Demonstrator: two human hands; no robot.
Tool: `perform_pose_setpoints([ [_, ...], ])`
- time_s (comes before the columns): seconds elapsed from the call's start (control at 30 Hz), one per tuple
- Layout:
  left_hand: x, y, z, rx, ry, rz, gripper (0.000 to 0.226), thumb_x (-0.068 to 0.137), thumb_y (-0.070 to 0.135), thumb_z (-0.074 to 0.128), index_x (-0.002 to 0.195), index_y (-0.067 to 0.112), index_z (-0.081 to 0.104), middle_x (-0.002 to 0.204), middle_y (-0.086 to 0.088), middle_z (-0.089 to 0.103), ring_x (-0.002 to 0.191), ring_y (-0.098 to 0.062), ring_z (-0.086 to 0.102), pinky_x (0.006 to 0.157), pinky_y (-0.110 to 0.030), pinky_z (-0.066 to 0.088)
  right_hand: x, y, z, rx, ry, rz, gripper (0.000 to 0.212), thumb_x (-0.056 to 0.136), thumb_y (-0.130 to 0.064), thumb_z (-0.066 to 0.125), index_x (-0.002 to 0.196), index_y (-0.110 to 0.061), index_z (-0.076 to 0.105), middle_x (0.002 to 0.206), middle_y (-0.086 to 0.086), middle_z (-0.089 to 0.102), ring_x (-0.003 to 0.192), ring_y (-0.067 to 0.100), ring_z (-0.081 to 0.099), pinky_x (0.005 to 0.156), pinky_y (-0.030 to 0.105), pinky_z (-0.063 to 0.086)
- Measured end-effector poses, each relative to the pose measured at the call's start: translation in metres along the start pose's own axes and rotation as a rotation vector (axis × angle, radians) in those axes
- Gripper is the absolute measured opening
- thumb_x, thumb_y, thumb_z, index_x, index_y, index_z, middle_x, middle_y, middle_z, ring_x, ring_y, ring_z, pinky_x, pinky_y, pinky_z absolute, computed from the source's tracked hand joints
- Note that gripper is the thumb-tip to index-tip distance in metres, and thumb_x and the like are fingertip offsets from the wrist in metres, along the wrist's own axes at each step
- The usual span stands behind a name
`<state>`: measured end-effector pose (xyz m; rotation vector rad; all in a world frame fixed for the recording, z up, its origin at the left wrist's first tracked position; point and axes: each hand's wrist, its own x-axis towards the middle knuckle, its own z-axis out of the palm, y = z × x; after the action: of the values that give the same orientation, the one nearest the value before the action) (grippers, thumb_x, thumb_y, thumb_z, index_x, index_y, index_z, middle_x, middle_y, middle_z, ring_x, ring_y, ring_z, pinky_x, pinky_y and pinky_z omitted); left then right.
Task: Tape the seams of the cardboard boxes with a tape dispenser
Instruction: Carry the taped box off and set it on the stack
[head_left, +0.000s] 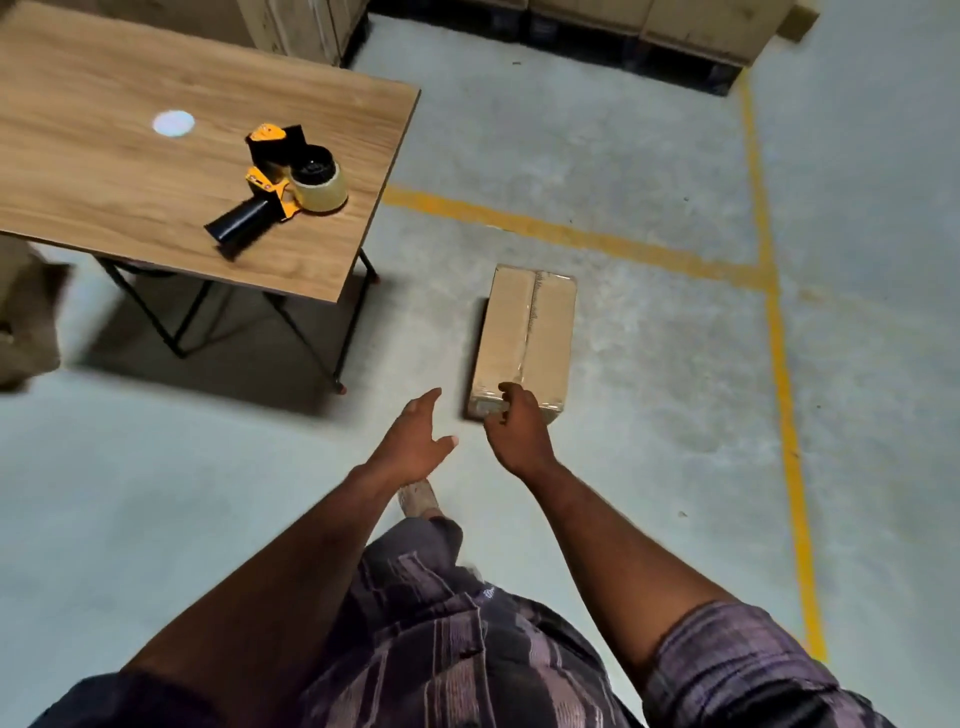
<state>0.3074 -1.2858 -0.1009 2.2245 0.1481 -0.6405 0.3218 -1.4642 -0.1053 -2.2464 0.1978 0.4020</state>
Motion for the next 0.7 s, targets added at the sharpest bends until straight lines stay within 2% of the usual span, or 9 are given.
perform_pose_setpoints([
  [0.23, -0.068, -0.071, -0.028, -0.089, 0.100, -0.098, 0.079, 0.093, 0.027, 0.069, 0.157, 0.021, 0.024, 0.159, -0.007, 0.031, 0.139, -0.025, 0.042, 0.113, -0.039, 0.038, -0.045, -0.035, 0.066, -0.078, -0.102, -0.131, 0.051, 0.096, -0.019, 0.059, 0.143, -0.007, 0.046, 0.142, 0.012, 0.052, 0.128, 0.028, 0.053, 0.107, 0.043, 0.044],
  [0.37, -0.100, -0.117, -0.059, -0.167, 0.180, -0.161, 0.076, 0.093, 0.027, 0.069, 0.156, 0.020, 0.026, 0.158, -0.008, 0.034, 0.137, -0.026, 0.044, 0.113, -0.039, 0.039, -0.058, -0.068, 0.111, -0.254, -0.211, -0.263, 0.051, 0.098, -0.019, 0.057, 0.146, -0.007, 0.043, 0.142, 0.013, 0.048, 0.124, 0.030, 0.054, 0.104, 0.041, 0.044],
  [0.5, -0.148, -0.183, -0.094, -0.248, 0.231, -0.218, 0.076, 0.094, 0.029, 0.068, 0.156, 0.021, 0.025, 0.158, -0.007, 0.033, 0.138, -0.025, 0.044, 0.113, -0.038, 0.037, -0.075, -0.120, 0.186, -0.381, -0.348, -0.360, 0.052, 0.099, -0.021, 0.054, 0.148, -0.008, 0.040, 0.145, 0.013, 0.045, 0.127, 0.030, 0.053, 0.104, 0.040, 0.044],
  [0.7, -0.217, -0.306, -0.187, -0.398, 0.392, -0.323, 0.076, 0.093, 0.030, 0.070, 0.155, 0.020, 0.028, 0.157, -0.006, 0.036, 0.136, -0.026, 0.047, 0.112, -0.039, 0.039, -0.117, -0.228, 0.324, -0.435, -0.429, -0.473, 0.052, 0.100, -0.020, 0.055, 0.148, -0.004, 0.039, 0.146, 0.014, 0.044, 0.132, 0.030, 0.048, 0.105, 0.033, 0.036],
])
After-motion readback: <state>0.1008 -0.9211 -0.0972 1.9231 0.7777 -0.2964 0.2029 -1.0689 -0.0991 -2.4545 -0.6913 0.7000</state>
